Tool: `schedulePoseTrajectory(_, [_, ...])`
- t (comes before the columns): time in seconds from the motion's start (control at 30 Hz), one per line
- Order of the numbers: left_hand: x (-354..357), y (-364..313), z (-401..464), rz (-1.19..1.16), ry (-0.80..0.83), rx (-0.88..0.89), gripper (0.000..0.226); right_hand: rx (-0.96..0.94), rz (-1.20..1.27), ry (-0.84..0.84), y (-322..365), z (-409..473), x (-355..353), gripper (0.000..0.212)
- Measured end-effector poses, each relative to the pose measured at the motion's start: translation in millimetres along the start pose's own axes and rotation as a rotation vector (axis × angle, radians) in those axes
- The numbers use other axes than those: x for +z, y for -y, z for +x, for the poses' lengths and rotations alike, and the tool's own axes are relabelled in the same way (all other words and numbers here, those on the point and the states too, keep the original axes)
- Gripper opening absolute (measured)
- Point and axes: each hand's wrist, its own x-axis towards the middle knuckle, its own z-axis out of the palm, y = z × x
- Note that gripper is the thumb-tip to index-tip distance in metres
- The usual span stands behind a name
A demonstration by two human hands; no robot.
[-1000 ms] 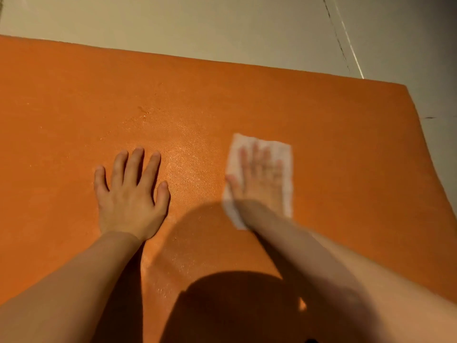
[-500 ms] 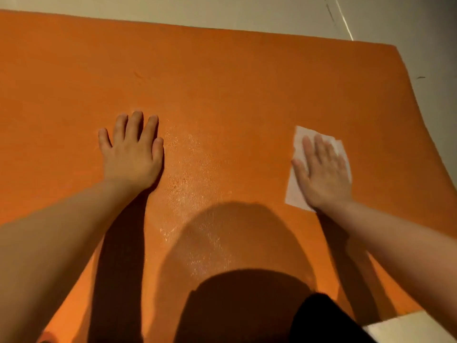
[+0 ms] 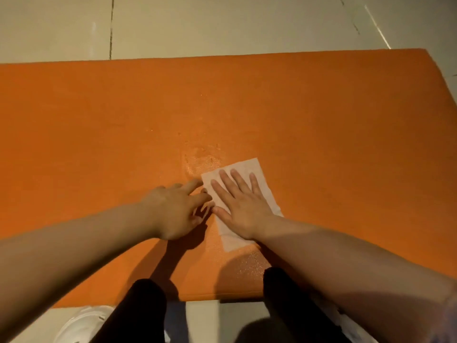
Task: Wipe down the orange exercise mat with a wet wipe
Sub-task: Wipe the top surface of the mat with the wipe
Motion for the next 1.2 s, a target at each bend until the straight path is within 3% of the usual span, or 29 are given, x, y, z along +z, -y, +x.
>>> schedulePoseTrajectory(0.13, [70.5, -1.3, -10.2, -0.232, -0.052, -0.149, 0.062, 0.022, -0.042, 0.018, -35.9, -33.3, -0.6, 0.074])
schedulePoseTrajectory(0.2, [93.5, -6.5, -16.0, -0.265, -0.073, -0.193, 0.062, 0.171, -0.049, 0.010, -73.7, -62.7, -0.1, 0.072])
schedulePoseTrajectory(0.3, [111.0, -8.8, -22.2, -0.338, -0.141, -0.202, 0.082, 0.507, 0.024, -0.004, -122.0, -109.2, 0.7, 0.078])
schedulePoseTrajectory(0.43, [116.3, -1.2, -20.4, -0.321, -0.163, -0.180, 0.057, 0.733, 0.100, 0.066, -132.2, -135.1, -1.3, 0.082])
schedulePoseTrajectory(0.53, [121.9, -6.8, -20.7, -0.365, -0.188, -0.181, 0.059, 0.671, 0.093, 0.098, -101.5, -122.2, 0.5, 0.075])
schedulePoseTrajectory(0.63, [131.2, -16.0, -25.4, -0.371, -0.211, -0.224, 0.059, 0.413, 0.044, 0.107, -54.9, -107.4, 5.4, 0.072])
schedulePoseTrajectory(0.77, [137.9, -20.3, -35.3, -0.377, -0.197, -0.237, 0.060, 0.035, -0.020, 0.157, 11.8, -102.3, 15.4, 0.085])
schedulePoseTrajectory(0.87, [142.0, -22.0, -40.6, -0.395, -0.198, -0.238, 0.060, -0.146, -0.061, 0.191, 24.7, -109.2, 20.7, 0.086])
schedulePoseTrajectory(0.93, [146.8, -23.5, -42.7, -0.398, -0.211, -0.237, 0.060, -0.127, -0.070, 0.184, 8.9, -117.5, 18.4, 0.083])
schedulePoseTrajectory(1.1, [152.2, -21.4, -45.8, -0.412, -0.236, -0.235, 0.059, 0.292, -0.036, 0.135, -49.5, -138.1, -0.4, 0.077])
schedulePoseTrajectory(1.2, [156.3, -15.4, -48.5, -0.376, -0.204, -0.208, 0.063, 0.370, -0.053, 0.176, -49.7, -133.2, 10.7, 0.080])
